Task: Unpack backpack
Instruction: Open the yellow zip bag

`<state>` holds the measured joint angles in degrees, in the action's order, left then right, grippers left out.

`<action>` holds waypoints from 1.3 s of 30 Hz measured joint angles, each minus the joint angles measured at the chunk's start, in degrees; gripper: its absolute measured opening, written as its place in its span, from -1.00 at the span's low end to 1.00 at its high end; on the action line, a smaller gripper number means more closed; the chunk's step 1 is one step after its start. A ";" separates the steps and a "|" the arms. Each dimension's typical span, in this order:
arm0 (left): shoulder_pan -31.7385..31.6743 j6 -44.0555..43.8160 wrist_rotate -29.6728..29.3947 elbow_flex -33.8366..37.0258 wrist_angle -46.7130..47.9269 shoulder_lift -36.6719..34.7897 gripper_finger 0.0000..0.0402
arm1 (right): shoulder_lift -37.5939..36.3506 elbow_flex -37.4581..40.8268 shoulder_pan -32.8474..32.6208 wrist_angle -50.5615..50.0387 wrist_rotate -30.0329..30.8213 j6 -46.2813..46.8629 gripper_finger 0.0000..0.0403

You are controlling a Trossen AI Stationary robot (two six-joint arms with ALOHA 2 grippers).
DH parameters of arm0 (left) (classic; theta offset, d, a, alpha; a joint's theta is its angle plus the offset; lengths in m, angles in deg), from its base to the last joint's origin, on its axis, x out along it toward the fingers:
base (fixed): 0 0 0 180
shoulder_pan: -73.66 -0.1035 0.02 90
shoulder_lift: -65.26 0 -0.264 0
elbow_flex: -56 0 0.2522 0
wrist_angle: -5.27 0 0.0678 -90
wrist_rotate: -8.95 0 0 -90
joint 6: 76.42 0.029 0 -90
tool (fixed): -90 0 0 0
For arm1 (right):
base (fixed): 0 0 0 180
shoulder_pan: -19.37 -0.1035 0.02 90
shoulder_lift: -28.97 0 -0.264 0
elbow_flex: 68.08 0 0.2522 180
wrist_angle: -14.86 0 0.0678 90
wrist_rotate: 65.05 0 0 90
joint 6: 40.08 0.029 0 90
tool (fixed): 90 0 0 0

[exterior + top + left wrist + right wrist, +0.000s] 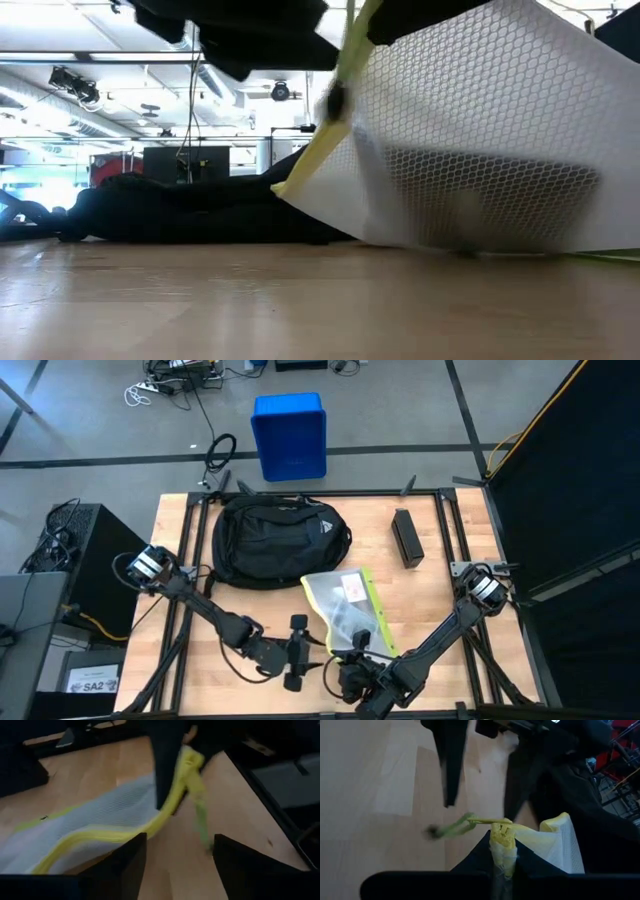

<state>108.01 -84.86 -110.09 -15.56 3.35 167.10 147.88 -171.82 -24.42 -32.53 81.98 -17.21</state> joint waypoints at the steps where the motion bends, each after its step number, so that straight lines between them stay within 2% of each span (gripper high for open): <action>1: -0.28 -0.77 0.31 0.00 0.00 0.00 0.05 | 0.00 0.00 0.06 0.00 -0.02 0.00 -1.00; 11: -1.29 -7.22 4.17 0.02 0.19 1.62 0.09 | 0.00 0.00 0.75 0.32 -0.47 0.00 -1.00; 23: 1.02 -12.93 3.86 0.04 5.18 0.66 0.09 | 0.00 -0.02 0.91 0.76 -0.28 0.02 -1.00; 33: -1.39 -13.14 3.80 0.07 -3.62 5.40 0.09 | 0.00 -0.02 1.55 1.29 -1.16 0.00 -1.00; 39: -3.03 -12.95 2.72 0.07 -4.24 5.84 0.02 | 0.00 -0.02 1.56 1.44 -1.30 -0.24 -1.00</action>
<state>104.99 -97.80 -107.38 -15.50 -0.89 172.94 147.88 -171.84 -22.86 -31.09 80.69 -17.45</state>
